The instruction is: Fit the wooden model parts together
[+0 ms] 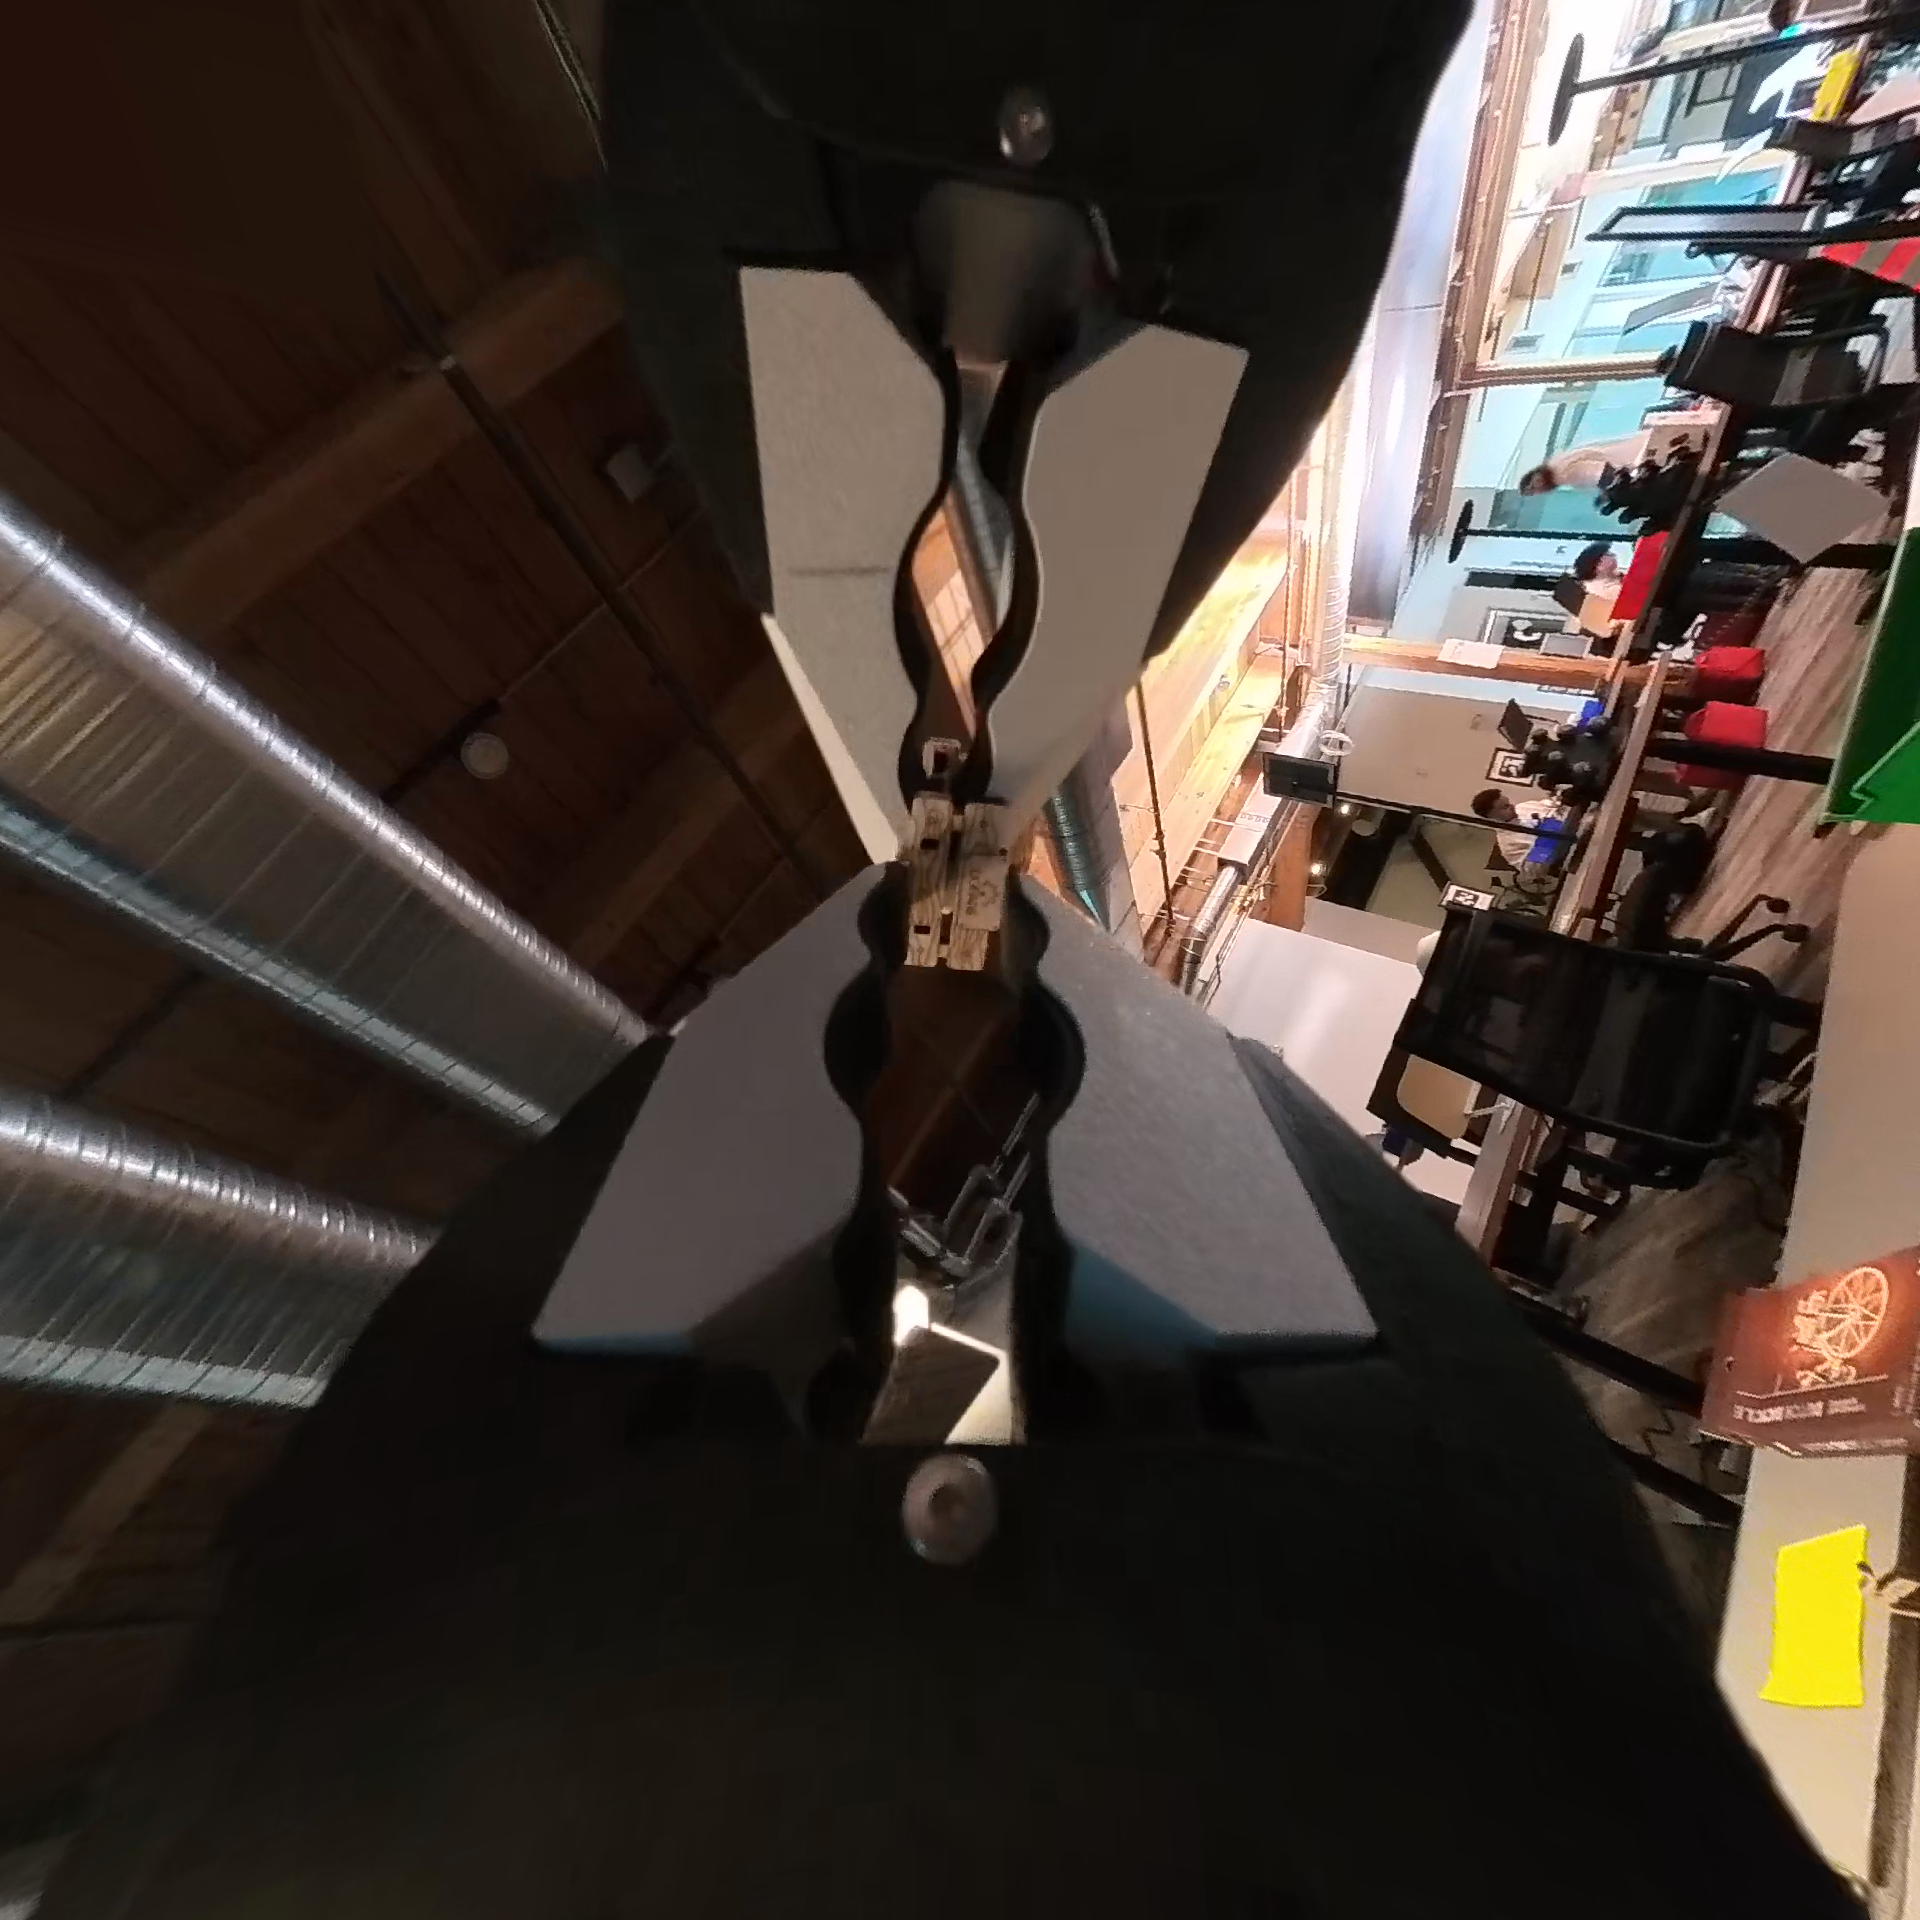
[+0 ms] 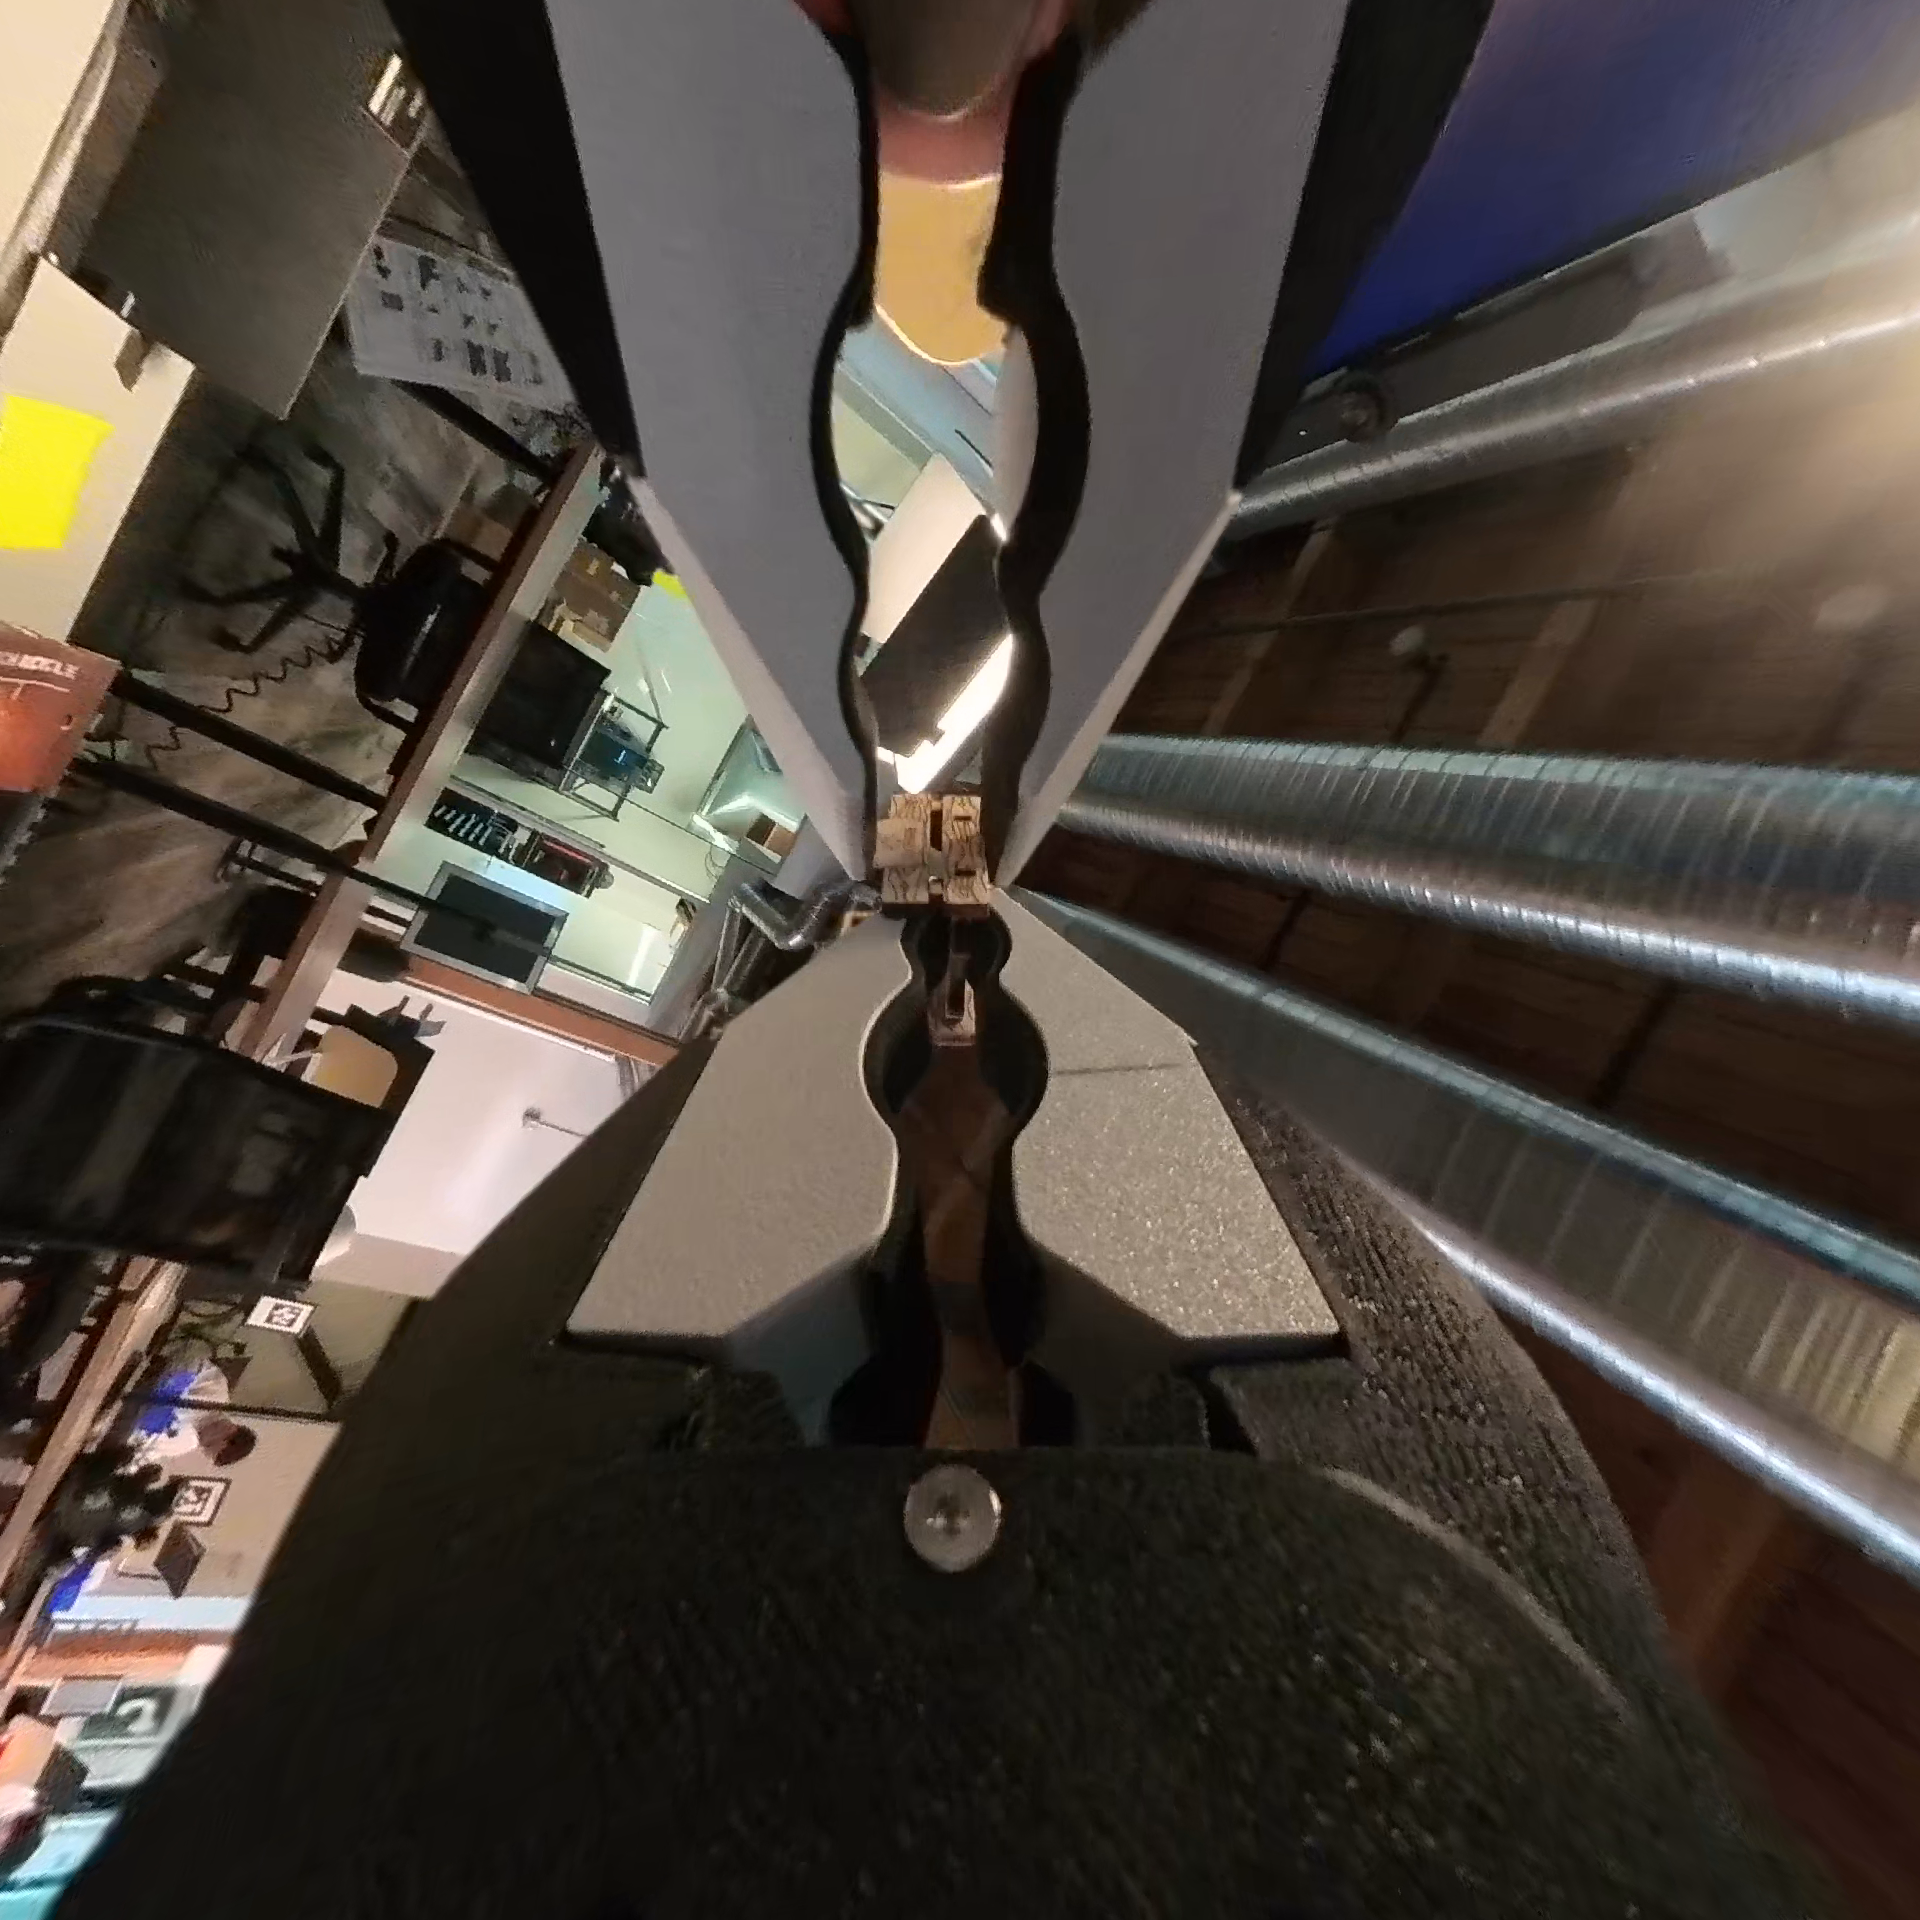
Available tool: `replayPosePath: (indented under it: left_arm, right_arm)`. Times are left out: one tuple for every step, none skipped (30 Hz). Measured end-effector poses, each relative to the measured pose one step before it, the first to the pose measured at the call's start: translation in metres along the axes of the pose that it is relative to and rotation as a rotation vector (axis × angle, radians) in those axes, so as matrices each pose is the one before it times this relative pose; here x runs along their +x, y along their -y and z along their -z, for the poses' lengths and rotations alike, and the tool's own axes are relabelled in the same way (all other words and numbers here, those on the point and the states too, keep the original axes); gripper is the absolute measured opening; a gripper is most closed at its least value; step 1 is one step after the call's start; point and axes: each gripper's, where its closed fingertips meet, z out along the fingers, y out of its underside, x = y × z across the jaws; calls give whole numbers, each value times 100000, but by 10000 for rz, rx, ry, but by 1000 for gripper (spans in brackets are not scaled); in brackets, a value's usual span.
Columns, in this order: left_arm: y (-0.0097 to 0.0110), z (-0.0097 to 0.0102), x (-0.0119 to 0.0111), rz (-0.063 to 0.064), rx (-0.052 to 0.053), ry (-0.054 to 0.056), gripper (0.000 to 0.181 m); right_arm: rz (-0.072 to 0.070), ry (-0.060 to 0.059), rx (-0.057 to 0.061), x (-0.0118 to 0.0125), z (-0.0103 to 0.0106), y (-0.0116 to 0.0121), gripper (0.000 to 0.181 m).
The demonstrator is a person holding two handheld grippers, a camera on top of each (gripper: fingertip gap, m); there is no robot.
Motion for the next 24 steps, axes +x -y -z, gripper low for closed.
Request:
replayPosePath:
  left_arm:
    - [20,-33,127,14,-12,-63,17]
    - [11,-9,104,-16,-8,-49,16]
    - [22,6,87,-29,9,-12,16]
    - [18,-25,85,20,25,-29,16]
    - [34,-34,65,103,19,-54,16]
    - [43,-35,6,108,21,-19,16]
    - [41,-22,8,44,11,-20,16]
    - [24,-15,22,14,7,-21,16]
    - [1,-33,95,14,-8,-59,16]
    - [-46,-46,161,5,-21,-83,17]
    - [-44,-40,137,-14,-16,-37,17]
    - [-32,-34,96,9,5,-6,17]
    - [4,-37,92,48,8,-18,17]
    - [26,-18,54,34,17,-10,17]
    - [3,-40,62,49,-7,-24,17]
    - [3,-35,50,60,-5,-22,17]
    - [-22,-35,100,53,-9,-51,17]
    - [-25,-55,96,63,-13,-50,17]
    - [-74,-73,155,59,-54,-73,17]
    - [-116,-119,245,80,-82,-106,17]
    - [-151,-154,385,122,-93,-175,17]
    - [-200,-203,616,119,-102,-298,17]
    - [-250,-256,818,211,-91,-420,16]
    - [-346,-335,1029,348,-127,-559,17]
  right_arm:
    - [2,28,-8,-117,26,-20,0]
    - [-104,65,22,-123,19,8,0]
    - [-190,110,54,-129,21,1,0]
    - [-232,141,77,-123,21,-14,0]
    - [-253,134,91,-102,19,-27,0]
    - [-191,82,79,-47,36,-24,0]
    - [-23,-2,30,7,44,-17,0]
    - [161,-82,-23,0,24,-33,0]
    - [265,-111,-50,-31,8,-38,0]
    - [240,-74,-46,-104,-26,-38,0]
    - [143,-42,-18,-112,-21,-42,0]
    - [51,-16,13,-89,-11,-25,0]
    - [-24,19,42,-76,3,-25,0]
    - [-96,59,45,-74,13,-16,0]
    - [-103,73,21,-68,2,-33,0]
    - [-64,74,8,-77,4,-29,0]
    - [-48,86,-12,-104,-7,-45,0]
    - [-16,70,-38,-120,-28,-56,0]
    - [-22,83,-56,-187,-58,-83,0]
    - [-73,131,-53,-297,-78,-119,0]
    - [-183,212,-14,-471,-130,-144,0]
    - [-414,361,47,-742,-173,-175,0]
    - [-656,454,130,-974,-233,-209,0]
    - [-787,516,186,-1233,-337,-318,0]
